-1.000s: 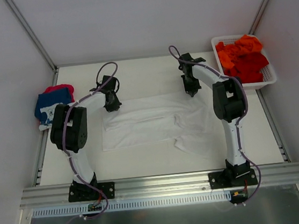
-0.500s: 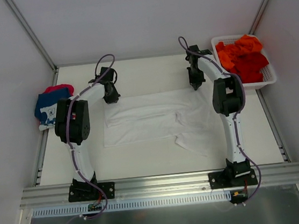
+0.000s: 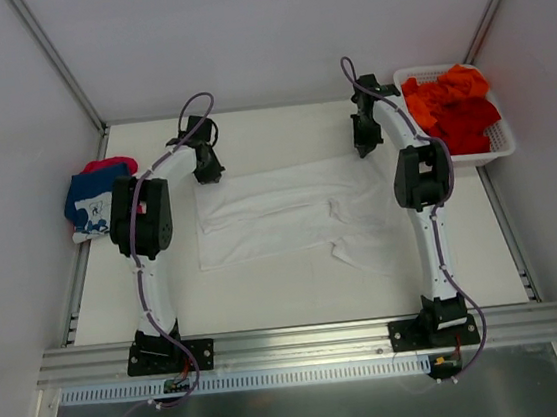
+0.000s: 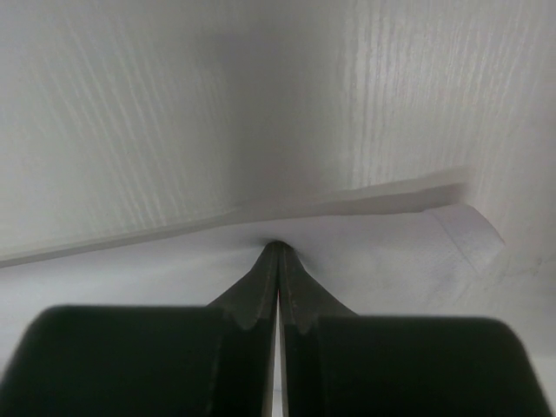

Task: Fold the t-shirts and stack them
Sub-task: Fold the tshirt

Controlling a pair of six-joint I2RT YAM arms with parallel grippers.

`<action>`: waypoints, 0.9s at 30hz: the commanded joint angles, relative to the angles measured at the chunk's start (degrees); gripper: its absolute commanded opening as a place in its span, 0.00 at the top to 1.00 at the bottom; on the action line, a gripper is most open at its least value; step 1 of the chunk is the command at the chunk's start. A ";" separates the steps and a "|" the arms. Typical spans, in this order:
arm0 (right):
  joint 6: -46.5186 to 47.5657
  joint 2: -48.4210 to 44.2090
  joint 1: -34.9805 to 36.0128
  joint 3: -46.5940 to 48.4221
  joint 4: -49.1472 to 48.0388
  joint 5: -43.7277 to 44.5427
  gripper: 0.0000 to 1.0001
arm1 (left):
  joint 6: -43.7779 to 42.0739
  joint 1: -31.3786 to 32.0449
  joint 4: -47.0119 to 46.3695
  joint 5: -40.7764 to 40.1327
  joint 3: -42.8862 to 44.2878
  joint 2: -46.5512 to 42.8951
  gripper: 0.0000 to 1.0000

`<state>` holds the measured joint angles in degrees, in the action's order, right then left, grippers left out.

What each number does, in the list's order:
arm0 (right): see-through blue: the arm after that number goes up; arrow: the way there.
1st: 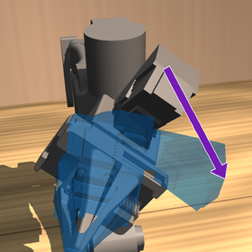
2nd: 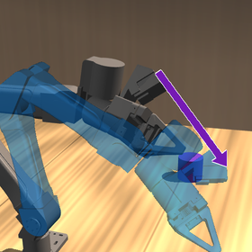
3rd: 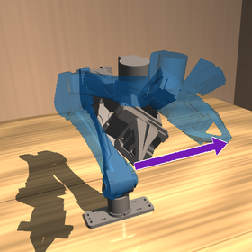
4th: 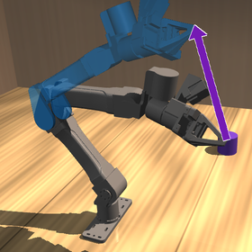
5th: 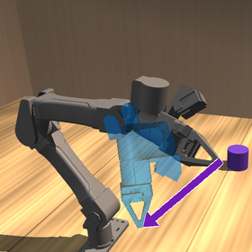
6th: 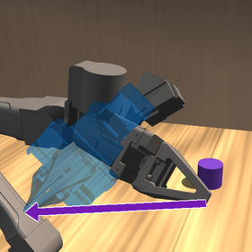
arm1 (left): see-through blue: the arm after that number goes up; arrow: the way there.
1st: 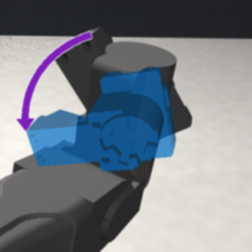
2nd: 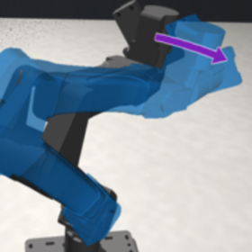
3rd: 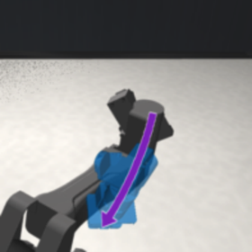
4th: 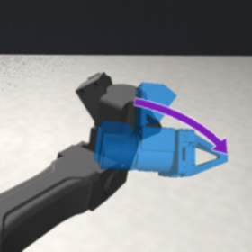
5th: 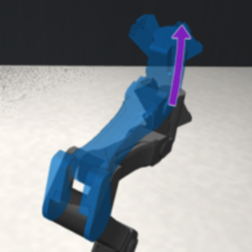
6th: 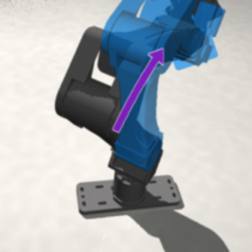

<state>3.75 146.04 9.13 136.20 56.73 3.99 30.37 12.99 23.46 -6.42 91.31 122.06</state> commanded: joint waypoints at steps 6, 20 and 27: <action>0.47 1.97 -3.15 4.42 1.37 -6.27 0.99 | -1.89 -1.13 2.29 0.97 7.92 4.32 1.00; 1.00 -41.32 2.29 -41.83 -16.81 -13.05 0.39 | 0.74 5.89 1.06 -12.38 -17.28 -29.65 0.21; -3.57 -68.32 11.96 -63.82 -16.83 -4.61 0.12 | 5.31 14.07 0.79 -16.43 -36.71 -51.03 0.01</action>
<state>2.98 82.17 20.21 79.72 39.94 -4.97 32.27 27.44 22.98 -18.59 60.84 73.32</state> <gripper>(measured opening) 0.877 0.987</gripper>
